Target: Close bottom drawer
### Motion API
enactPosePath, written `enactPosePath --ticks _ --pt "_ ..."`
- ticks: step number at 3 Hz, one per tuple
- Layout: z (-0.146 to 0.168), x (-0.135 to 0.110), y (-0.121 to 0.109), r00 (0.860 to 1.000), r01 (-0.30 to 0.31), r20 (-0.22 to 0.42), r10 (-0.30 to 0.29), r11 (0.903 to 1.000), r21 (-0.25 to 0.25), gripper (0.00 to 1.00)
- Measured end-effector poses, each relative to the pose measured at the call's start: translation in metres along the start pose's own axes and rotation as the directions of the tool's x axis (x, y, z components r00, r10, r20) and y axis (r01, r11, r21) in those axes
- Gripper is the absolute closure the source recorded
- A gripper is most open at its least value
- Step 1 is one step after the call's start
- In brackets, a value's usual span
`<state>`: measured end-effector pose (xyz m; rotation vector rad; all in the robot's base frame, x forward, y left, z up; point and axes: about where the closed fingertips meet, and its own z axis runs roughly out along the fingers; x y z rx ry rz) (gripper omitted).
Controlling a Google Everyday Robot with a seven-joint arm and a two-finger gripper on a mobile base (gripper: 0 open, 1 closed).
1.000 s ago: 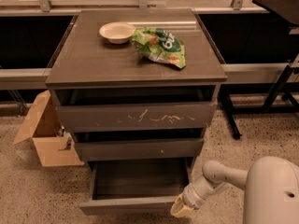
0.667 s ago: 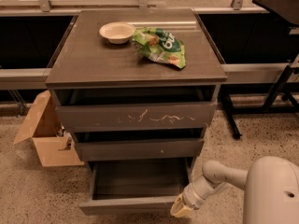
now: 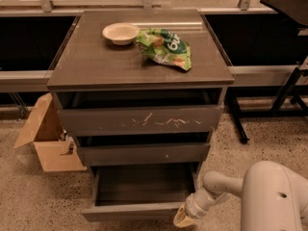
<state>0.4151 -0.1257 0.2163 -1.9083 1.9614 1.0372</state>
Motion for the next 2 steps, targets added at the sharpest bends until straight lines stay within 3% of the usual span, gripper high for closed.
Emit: enactPosePath --ticks 1,2 --pt "0.018 0.011 -0.021 1.0 0.012 -0.024 -0.011 0.999 0.043 0.99" --pt "0.02 0.013 -0.038 0.999 0.017 -0.031 -0.014 0.9935 0.113 0.77"
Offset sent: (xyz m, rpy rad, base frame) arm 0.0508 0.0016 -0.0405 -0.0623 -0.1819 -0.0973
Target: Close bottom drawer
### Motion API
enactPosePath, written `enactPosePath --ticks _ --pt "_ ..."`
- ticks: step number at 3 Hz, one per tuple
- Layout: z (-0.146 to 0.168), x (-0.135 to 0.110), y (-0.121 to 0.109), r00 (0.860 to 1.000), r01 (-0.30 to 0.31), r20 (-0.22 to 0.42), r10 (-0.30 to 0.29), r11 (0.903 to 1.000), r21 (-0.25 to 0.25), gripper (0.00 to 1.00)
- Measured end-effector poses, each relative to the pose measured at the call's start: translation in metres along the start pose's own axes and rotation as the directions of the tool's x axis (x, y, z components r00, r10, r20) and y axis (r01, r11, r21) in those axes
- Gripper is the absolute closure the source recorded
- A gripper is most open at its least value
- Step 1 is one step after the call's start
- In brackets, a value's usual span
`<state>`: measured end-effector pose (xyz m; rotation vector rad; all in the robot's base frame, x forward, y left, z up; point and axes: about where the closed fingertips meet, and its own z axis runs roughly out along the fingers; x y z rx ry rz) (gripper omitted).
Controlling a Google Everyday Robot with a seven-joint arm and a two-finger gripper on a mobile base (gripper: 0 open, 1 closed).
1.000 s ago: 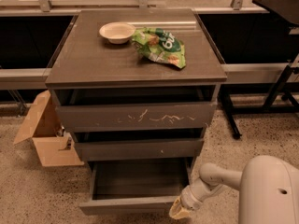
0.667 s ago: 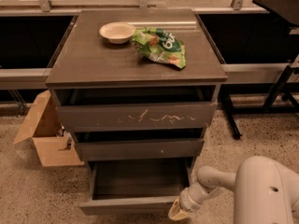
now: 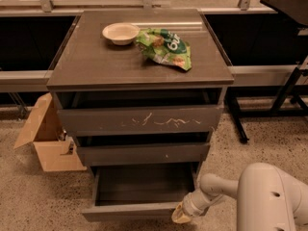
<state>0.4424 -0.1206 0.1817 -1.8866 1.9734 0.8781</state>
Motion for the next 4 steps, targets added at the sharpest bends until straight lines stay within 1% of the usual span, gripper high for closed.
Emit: enactPosePath --ticks 1,2,3,4 --pt "0.0 -0.001 -0.006 1.0 0.007 -0.002 -0.007 0.9998 0.021 0.54" --pt "0.002 -0.001 -0.026 1.0 0.019 -0.004 -0.019 0.9985 0.051 0.31" --pt "0.002 -0.001 -0.029 1.0 0.022 -0.004 -0.021 0.9982 0.056 0.01" --pt "-0.002 0.004 -0.05 1.0 0.031 0.002 -0.032 0.9968 0.073 0.0"
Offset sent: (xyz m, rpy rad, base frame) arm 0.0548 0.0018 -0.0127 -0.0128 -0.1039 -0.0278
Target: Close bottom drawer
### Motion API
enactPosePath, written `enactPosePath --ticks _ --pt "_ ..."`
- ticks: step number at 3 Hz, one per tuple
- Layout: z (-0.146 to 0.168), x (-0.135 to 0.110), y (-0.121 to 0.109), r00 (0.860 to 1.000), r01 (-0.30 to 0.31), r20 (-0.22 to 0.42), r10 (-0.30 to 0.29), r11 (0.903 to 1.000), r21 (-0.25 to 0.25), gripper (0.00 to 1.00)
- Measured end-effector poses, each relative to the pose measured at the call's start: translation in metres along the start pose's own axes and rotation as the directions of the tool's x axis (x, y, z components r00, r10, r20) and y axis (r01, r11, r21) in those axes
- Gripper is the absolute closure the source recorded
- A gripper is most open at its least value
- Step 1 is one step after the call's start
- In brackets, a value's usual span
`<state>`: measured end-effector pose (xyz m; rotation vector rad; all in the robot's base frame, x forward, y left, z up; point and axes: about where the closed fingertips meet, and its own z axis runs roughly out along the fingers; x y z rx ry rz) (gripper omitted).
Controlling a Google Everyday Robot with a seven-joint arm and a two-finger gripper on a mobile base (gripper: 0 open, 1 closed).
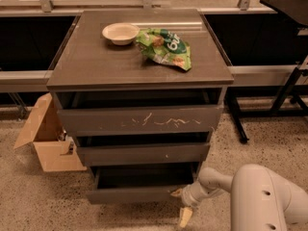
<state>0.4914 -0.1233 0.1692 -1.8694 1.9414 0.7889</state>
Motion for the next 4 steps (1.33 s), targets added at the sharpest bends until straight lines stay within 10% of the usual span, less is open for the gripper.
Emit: enactPosePath --ticks 2,4 --pt "-0.016 0.006 -0.044 0.999 0.031 0.041 -0.032 0.9991 0.028 0.15" --pt "-0.041 -0.003 -0.077 0.993 0.075 0.081 -0.082 0.9937 0.083 0.67"
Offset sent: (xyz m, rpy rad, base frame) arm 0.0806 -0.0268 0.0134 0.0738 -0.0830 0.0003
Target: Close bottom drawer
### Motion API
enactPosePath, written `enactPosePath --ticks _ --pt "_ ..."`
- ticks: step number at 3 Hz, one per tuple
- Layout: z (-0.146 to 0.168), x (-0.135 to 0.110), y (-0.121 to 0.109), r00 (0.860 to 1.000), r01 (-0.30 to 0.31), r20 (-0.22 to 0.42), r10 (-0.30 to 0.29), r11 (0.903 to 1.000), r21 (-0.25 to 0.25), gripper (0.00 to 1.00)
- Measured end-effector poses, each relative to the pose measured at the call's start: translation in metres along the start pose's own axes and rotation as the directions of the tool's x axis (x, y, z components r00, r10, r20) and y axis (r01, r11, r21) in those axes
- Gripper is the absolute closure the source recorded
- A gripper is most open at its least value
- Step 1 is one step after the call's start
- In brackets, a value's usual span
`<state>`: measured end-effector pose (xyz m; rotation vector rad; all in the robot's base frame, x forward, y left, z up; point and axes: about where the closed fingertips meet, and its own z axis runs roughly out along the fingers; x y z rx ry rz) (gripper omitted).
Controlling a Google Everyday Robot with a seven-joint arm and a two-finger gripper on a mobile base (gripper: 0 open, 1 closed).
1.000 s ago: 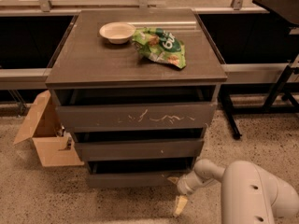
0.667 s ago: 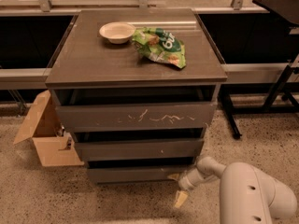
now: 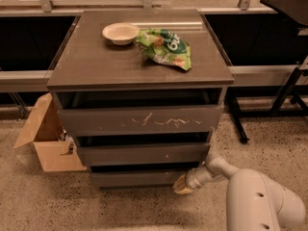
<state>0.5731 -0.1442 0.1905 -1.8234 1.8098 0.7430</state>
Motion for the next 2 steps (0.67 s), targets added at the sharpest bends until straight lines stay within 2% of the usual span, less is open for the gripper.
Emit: enactPosePath --ticks 1,2 --pt "-0.005 -0.001 -0.001 1.0 0.014 0.014 -0.015 0.9998 0.011 0.57" --pt "-0.035 0.009 0.012 1.0 -0.01 0.023 0.009 0.999 0.043 0.26"
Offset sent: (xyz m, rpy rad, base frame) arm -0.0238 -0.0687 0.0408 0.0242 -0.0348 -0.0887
